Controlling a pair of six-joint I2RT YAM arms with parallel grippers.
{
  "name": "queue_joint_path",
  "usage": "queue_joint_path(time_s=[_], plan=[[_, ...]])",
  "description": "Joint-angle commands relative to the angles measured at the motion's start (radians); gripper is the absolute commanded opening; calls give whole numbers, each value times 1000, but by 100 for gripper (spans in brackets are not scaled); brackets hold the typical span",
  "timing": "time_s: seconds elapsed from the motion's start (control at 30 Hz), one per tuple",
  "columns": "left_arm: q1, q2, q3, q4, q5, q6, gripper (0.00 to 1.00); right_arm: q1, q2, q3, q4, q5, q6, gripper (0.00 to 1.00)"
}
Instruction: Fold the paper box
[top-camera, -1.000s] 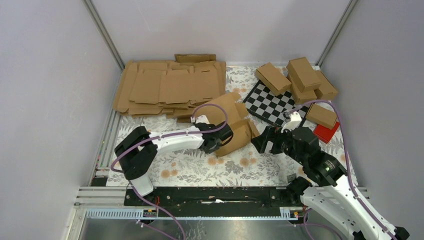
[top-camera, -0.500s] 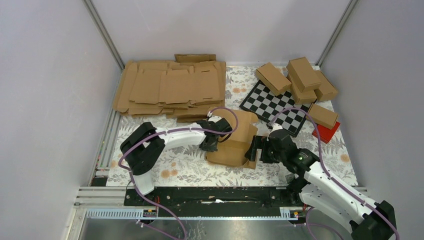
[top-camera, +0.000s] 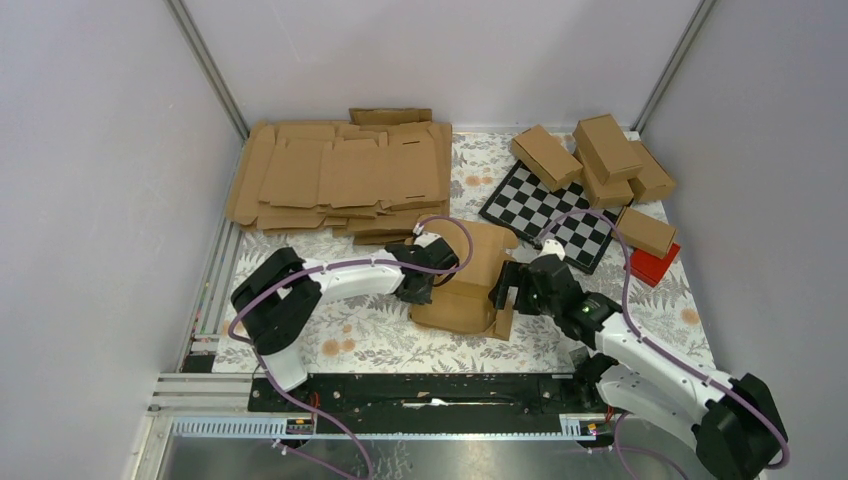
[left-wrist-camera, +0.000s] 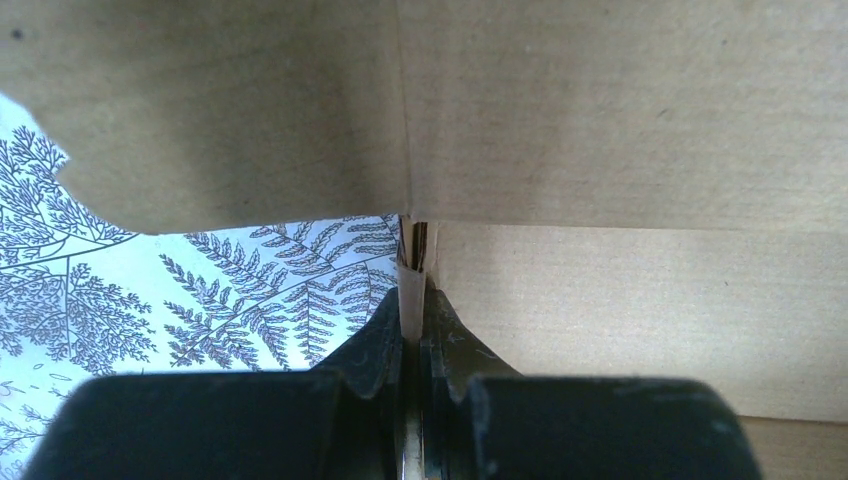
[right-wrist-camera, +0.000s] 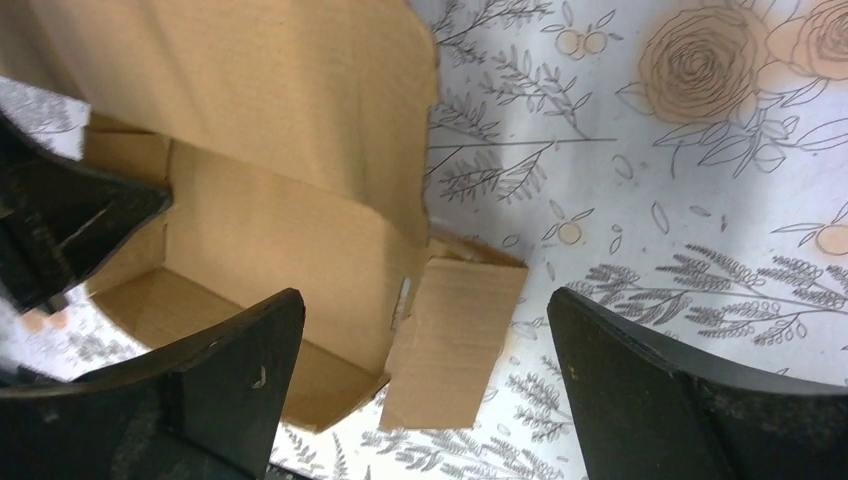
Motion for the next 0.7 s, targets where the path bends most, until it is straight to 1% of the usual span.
queue_joint_path(time_s=[0.0,0.13,0.27,0.37,0.47,0.57,0.67], plan=[[6,-48,-24,19,-39,-28,0,-6,74,8,85,103,-22,100],[5,-78,-43,23,-81,-89,0,-6,77,6,88,96,-19,100],[5,-137,-102,92,-91,-82,0,-5,34,-11,85,120,-28,100],[8,-182,-142,114,-135,-102,0,-5,20,1,65,120,-57,100],[9,-183,-158,143,-115,-69,0,-6,33,26,32,125,-73,100],[10,-169,-162,146,-119,-73,0,-6,59,48,22,87,-88,100],[10,-164,-170,146,-128,-89,0,-5,93,60,19,43,-64,100]])
